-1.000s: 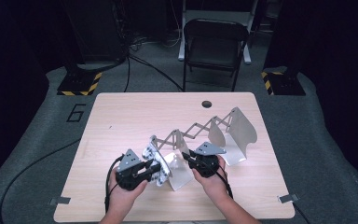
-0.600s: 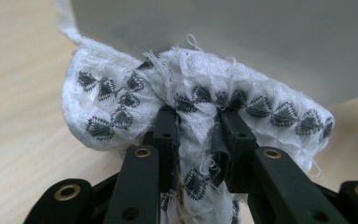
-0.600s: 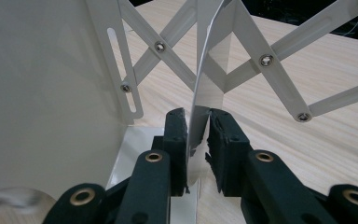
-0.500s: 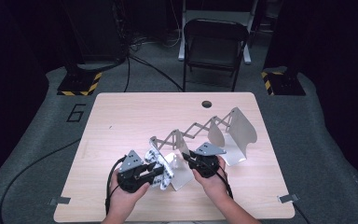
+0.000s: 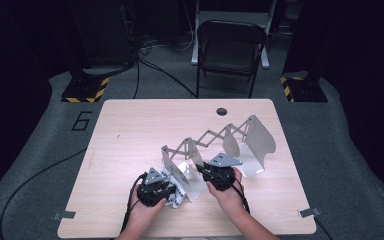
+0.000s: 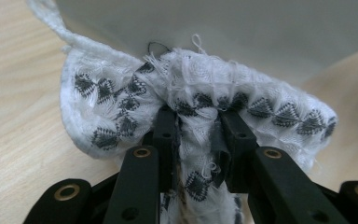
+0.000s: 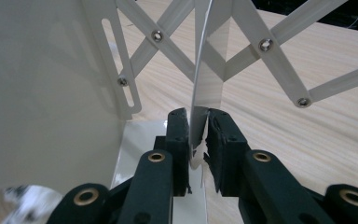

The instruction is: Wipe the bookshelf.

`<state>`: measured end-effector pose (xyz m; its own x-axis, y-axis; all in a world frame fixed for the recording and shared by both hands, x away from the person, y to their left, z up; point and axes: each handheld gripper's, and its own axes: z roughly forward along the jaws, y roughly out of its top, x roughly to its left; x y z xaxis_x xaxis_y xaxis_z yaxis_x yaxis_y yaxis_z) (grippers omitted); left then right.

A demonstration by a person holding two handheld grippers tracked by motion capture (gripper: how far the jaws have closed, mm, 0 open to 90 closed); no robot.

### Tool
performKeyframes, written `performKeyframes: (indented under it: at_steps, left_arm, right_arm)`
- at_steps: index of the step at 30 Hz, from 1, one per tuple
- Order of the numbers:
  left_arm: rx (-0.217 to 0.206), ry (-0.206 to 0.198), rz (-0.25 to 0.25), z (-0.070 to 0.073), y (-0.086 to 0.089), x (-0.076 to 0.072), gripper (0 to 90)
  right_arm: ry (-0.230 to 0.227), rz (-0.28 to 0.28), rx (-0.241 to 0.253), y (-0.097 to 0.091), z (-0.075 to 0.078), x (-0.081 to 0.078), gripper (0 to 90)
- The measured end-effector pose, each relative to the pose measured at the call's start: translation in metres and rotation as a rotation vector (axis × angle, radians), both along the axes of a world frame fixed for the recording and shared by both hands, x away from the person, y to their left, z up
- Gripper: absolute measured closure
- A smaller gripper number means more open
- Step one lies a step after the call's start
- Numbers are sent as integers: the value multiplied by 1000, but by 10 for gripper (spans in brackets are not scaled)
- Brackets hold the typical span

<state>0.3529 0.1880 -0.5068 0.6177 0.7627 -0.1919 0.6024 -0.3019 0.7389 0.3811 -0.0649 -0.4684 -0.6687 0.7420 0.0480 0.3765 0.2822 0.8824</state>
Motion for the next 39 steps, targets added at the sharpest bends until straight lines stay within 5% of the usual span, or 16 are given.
performKeyframes:
  at_steps: [3,6,9,12,15,20,24,31,33,39]
  left_arm:
    - [-9,20,13,-2,5,6,713]
    - [12,-18,38,5,8,6,714]
    - [-93,-123,80,35,14,-3,713]
    - [-147,-182,53,58,15,-14,713]
    - [-144,-225,20,74,9,-23,713]
    - [-142,-241,-8,74,4,-30,713]
    - [-96,-139,-23,46,1,-20,712]
    - [-38,-64,-15,19,-5,-10,712]
    - [-21,-1,-21,5,-7,-5,711]
    - [-18,18,-26,1,-6,0,710]
  right_arm:
    - [2,10,-7,-2,0,0,791]
    - [5,9,-1,-2,0,1,796]
    - [3,9,-2,-2,0,1,796]
    - [7,1,-1,-1,0,0,796]
    - [8,1,-6,0,0,0,796]
    - [8,1,-5,0,0,0,796]
    - [9,3,-5,0,0,0,797]
    - [16,2,-3,0,0,0,798]
    - [17,2,-3,0,0,0,798]
    - [14,2,-3,-1,0,0,798]
